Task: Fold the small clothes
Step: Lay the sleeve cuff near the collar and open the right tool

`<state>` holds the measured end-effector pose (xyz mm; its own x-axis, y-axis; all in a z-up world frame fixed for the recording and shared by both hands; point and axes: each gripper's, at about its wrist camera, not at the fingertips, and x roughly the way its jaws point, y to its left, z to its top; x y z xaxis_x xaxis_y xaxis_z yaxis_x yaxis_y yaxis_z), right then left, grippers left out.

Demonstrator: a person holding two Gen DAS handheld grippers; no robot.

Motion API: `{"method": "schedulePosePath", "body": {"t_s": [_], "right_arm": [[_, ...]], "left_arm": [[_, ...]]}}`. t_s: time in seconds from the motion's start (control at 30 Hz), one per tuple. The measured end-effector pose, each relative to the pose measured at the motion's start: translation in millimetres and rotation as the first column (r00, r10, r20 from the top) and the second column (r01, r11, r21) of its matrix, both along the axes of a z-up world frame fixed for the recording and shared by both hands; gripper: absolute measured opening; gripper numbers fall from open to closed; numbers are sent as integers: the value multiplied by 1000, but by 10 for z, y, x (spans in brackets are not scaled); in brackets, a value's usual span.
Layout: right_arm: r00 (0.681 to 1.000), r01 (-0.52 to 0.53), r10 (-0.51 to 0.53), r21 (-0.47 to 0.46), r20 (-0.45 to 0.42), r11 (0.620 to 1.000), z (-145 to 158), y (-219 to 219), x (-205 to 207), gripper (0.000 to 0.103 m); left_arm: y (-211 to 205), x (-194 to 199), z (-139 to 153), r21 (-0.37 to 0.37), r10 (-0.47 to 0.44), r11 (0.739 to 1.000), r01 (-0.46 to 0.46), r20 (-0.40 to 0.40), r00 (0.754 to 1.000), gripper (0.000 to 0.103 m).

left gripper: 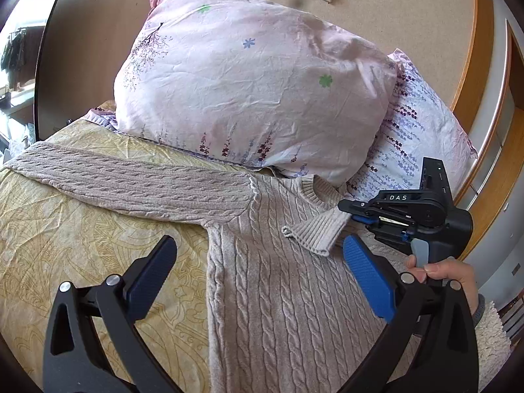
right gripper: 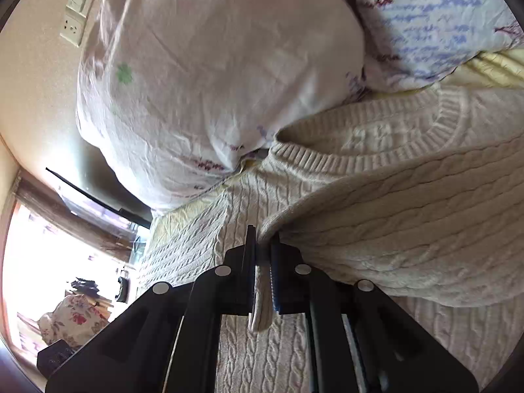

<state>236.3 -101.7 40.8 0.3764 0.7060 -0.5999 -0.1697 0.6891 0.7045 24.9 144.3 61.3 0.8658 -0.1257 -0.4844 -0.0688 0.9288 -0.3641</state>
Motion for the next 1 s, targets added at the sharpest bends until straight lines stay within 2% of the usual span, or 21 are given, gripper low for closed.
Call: {"method": "schedulePosePath", "body": {"t_s": [0.03, 0.07, 0.13, 0.2, 0.37, 0.43, 0.47, 0.57, 0.7, 0.8, 0.9, 0.97, 1.0], "right_arm": [[1000, -26, 26, 30, -4, 999, -10, 40, -4, 21], [999, -48, 48, 51, 2, 998, 0, 68, -30, 35], [997, -58, 58, 15, 43, 998, 66, 102, -98, 53], [996, -60, 61, -7, 61, 998, 109, 122, -145, 54], [998, -37, 39, -47, 42, 998, 61, 150, -48, 54], [997, -59, 63, -76, 54, 995, 43, 262, -23, 54], [992, -87, 97, -120, 81, 989, 57, 348, -38, 53], [963, -160, 217, -310, 160, 937, 50, 631, -138, 53], [931, -181, 313, -503, 190, 845, -67, 911, -191, 53], [923, -160, 332, -589, 196, 793, -152, 1028, -175, 47], [909, -108, 348, -676, 229, 729, -175, 1104, -175, 28], [917, -79, 320, -680, 236, 729, -166, 1068, -145, 9], [927, -74, 293, -653, 232, 753, -155, 1013, -107, 9]], "left_arm": [[37, 14, -20, 1, 7, 1000, -7, -8, 1000, 101], [77, 22, -39, 1, 12, 1000, -12, -18, 1000, 101], [170, 45, -83, 2, 24, 1000, -24, -43, 999, 101], [267, 73, -125, -9, 26, 1000, -27, -68, 997, 101], [457, 72, -203, -103, 17, 994, -26, -84, 996, 101], [481, 52, -221, -113, 21, 993, -30, -84, 996, 101], [486, 46, -225, -113, 23, 993, -33, -85, 996, 101], [514, 33, -239, -91, 31, 995, -39, -88, 996, 101], [575, 63, -266, -72, 47, 996, -55, -109, 993, 101], [622, 58, -280, -81, 57, 995, -65, -104, 993, 101], [637, 67, -286, -53, 71, 996, -77, -107, 992, 101], [664, 77, -298, -57, 72, 995, -79, -112, 991, 101], [688, 81, -307, -67, 70, 995, -78, -115, 991, 101]]}}
